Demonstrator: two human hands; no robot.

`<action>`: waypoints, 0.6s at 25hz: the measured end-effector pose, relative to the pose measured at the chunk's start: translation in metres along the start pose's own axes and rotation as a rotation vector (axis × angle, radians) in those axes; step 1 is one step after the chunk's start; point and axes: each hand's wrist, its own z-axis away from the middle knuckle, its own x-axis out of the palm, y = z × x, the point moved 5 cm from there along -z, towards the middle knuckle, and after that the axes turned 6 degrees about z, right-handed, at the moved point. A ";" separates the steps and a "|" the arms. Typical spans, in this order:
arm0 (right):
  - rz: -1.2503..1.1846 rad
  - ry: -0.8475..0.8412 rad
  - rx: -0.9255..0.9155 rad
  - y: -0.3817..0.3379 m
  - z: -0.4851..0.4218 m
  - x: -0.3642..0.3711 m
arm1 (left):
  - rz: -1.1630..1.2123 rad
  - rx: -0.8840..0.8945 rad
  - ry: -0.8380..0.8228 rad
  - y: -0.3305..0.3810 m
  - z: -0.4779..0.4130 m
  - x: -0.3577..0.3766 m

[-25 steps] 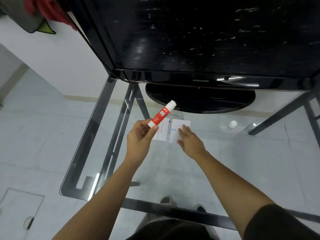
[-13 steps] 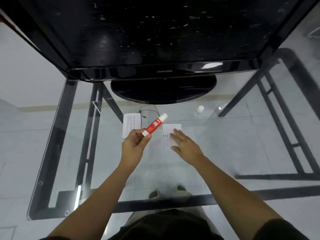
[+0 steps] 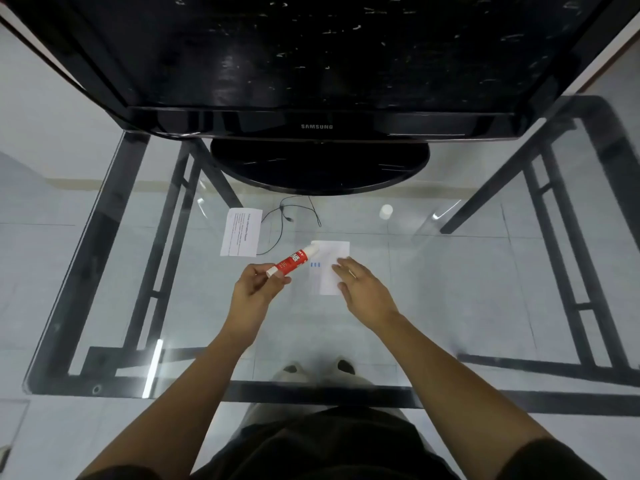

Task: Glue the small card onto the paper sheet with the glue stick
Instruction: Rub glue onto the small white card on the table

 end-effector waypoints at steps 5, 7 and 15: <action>0.007 0.026 0.068 0.006 0.000 0.000 | 0.216 0.005 0.033 0.002 -0.005 0.003; -0.013 0.026 0.078 0.008 0.000 0.000 | 0.187 -0.001 0.025 0.005 -0.010 0.003; -0.123 -0.022 0.124 0.009 0.002 0.000 | -0.161 0.029 -0.042 0.012 -0.025 0.011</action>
